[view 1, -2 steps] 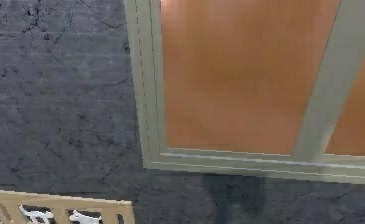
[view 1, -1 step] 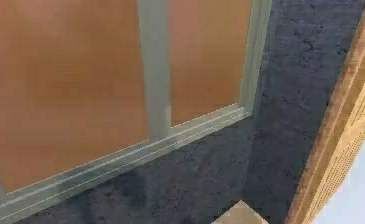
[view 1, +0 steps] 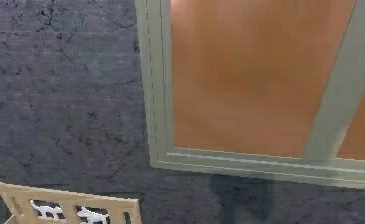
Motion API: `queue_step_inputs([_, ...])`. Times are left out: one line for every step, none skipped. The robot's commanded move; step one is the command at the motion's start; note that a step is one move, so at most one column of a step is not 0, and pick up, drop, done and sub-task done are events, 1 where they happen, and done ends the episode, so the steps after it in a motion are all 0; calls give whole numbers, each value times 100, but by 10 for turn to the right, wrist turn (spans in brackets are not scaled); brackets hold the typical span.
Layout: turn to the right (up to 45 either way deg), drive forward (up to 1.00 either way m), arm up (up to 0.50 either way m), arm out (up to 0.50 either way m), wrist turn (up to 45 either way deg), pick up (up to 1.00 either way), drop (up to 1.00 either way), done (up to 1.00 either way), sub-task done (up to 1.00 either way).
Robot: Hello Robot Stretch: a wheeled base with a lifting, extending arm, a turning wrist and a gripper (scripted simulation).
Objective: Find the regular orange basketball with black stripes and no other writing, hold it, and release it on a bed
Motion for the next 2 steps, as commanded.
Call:
queue_step_inputs([-450,0,0,0,0,0,0,0,0])
queue_step_inputs([-60,0,0,0,0,0,0,0,0])
